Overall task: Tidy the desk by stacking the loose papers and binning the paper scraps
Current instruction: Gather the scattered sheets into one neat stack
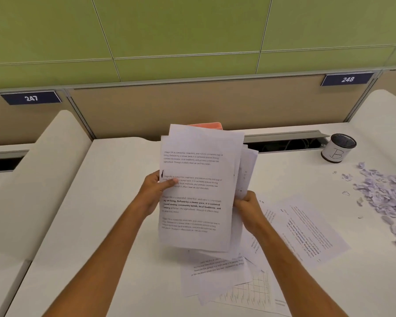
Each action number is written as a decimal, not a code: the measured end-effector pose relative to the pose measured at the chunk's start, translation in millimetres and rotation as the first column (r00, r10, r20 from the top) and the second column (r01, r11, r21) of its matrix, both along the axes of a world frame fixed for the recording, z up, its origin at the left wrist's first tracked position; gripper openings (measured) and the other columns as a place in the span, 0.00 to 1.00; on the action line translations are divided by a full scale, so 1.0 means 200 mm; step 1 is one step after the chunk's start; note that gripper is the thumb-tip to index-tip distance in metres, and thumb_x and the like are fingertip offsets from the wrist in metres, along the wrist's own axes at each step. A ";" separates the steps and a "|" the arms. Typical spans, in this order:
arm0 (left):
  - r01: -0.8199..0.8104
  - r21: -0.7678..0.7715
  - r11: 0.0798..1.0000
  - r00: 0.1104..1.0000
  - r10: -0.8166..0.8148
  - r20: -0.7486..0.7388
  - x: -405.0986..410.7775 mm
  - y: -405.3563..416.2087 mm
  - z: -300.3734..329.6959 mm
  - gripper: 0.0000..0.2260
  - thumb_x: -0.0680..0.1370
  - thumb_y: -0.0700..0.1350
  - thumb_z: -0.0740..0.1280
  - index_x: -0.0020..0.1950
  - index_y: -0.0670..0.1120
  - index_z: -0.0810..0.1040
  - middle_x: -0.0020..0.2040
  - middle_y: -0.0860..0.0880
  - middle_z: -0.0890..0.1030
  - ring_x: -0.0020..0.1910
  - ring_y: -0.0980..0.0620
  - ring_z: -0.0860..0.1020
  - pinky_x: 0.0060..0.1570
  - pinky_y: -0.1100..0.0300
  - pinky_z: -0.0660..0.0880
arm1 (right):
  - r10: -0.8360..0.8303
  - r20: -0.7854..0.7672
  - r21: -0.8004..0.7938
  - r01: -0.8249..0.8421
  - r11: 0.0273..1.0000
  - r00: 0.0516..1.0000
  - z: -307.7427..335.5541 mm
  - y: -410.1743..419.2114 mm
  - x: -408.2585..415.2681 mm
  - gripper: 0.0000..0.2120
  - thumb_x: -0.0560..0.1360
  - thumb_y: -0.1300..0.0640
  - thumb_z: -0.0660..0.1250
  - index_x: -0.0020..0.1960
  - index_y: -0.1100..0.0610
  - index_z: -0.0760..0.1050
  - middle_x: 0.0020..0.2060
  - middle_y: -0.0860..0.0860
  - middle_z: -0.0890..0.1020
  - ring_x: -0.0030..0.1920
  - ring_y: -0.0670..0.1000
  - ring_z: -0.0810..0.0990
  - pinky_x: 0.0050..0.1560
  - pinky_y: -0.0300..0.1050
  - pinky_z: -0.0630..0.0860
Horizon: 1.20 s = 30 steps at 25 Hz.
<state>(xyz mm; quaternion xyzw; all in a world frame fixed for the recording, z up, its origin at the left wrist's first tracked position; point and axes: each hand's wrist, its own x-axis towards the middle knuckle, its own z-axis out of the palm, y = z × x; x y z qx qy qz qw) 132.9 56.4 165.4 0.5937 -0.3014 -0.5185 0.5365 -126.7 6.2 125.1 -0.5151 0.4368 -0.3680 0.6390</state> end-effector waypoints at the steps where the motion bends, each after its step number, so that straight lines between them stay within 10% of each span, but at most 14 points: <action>1: -0.034 0.009 0.999 0.999 0.034 0.010 0.00 0.01 -0.02 0.15 0.73 0.34 0.71 0.59 0.39 0.78 0.54 0.42 0.84 0.55 0.39 0.82 0.51 0.46 0.80 | 0.031 -0.006 -0.010 -0.031 0.999 1.000 0.02 0.00 0.02 0.13 0.73 0.73 0.65 0.47 0.61 0.84 0.44 0.59 0.86 0.47 0.59 0.85 0.46 0.54 0.82; 4: -0.151 0.012 0.989 0.985 0.149 0.092 -0.01 0.03 -0.06 0.19 0.71 0.33 0.74 0.59 0.43 0.74 0.52 0.44 0.84 0.51 0.41 0.83 0.47 0.49 0.81 | 0.075 -0.040 -0.024 -0.076 0.997 0.996 0.05 0.02 0.08 0.10 0.78 0.52 0.66 0.49 0.55 0.84 0.46 0.55 0.86 0.48 0.56 0.85 0.51 0.55 0.82; 7: -0.241 -0.030 0.970 0.966 0.243 0.088 -0.04 0.06 -0.06 0.24 0.70 0.32 0.75 0.60 0.48 0.72 0.50 0.49 0.84 0.46 0.48 0.84 0.41 0.52 0.82 | 0.114 0.038 -0.007 -0.114 0.994 0.993 0.03 0.00 0.11 0.34 0.68 0.26 0.59 0.57 0.51 0.80 0.52 0.53 0.85 0.52 0.53 0.84 0.51 0.51 0.82; 12: -0.300 -0.177 0.937 0.948 0.313 0.050 -0.05 0.11 -0.05 0.17 0.71 0.29 0.72 0.53 0.47 0.79 0.46 0.54 0.85 0.43 0.50 0.84 0.39 0.57 0.81 | 0.091 -0.002 -0.138 -0.090 0.986 0.996 0.09 -0.01 0.15 0.06 0.75 0.57 0.70 0.52 0.52 0.80 0.48 0.50 0.86 0.50 0.52 0.85 0.52 0.58 0.81; 23: -0.182 -0.119 0.976 0.975 0.194 0.105 -0.04 0.13 -0.11 0.22 0.68 0.27 0.73 0.55 0.48 0.77 0.52 0.48 0.83 0.51 0.49 0.81 0.51 0.51 0.81 | 0.085 0.071 -0.086 -0.079 0.993 0.994 -0.02 0.00 0.13 0.17 0.62 0.62 0.75 0.51 0.54 0.81 0.49 0.53 0.86 0.52 0.57 0.84 0.51 0.55 0.82; 30: -0.164 -0.145 0.976 0.976 0.181 0.119 -0.07 0.16 -0.17 0.21 0.71 0.27 0.70 0.54 0.51 0.77 0.49 0.53 0.83 0.48 0.56 0.81 0.41 0.66 0.79 | 0.069 0.088 -0.064 -0.064 0.996 0.994 -0.06 0.04 0.11 0.19 0.63 0.61 0.75 0.53 0.53 0.81 0.50 0.51 0.86 0.51 0.53 0.84 0.48 0.51 0.82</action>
